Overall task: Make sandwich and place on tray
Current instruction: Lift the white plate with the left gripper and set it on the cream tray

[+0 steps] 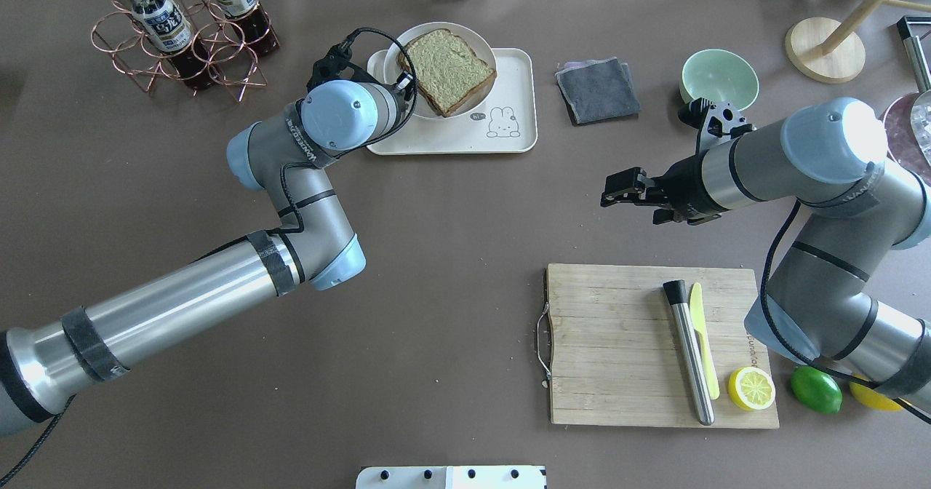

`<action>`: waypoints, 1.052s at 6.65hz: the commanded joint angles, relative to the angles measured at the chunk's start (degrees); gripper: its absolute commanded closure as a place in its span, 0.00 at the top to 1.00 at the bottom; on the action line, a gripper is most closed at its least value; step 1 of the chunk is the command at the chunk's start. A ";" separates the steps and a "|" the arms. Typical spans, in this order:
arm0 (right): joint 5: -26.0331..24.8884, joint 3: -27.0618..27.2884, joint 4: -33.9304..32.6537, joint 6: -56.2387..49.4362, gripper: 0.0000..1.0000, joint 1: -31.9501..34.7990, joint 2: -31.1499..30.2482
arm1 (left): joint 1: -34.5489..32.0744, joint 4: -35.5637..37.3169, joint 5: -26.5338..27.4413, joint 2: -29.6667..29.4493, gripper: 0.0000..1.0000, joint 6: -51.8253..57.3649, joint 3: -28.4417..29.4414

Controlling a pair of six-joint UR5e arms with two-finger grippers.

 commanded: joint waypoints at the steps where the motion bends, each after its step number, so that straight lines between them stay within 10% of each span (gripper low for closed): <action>1: 0.06 -0.22 0.00 -0.26 0.99 0.19 0.02 | 0.75 0.20 0.06 -0.35 0.00 0.29 0.08; 2: 0.06 -0.22 0.00 -0.26 0.99 0.19 0.02 | 0.75 0.20 0.06 0.09 0.00 3.51 0.08; 3: -0.03 -0.22 0.00 -0.26 0.99 0.19 0.02 | 0.67 0.20 0.15 0.18 0.45 3.98 0.08; 4: -0.03 -0.14 0.00 -0.18 0.99 0.19 0.02 | 0.58 0.20 0.15 0.18 0.55 3.81 -0.01; 7: 0.24 -0.14 0.00 -0.26 0.99 0.62 0.10 | -2.04 0.20 -4.21 1.22 0.54 4.16 -2.89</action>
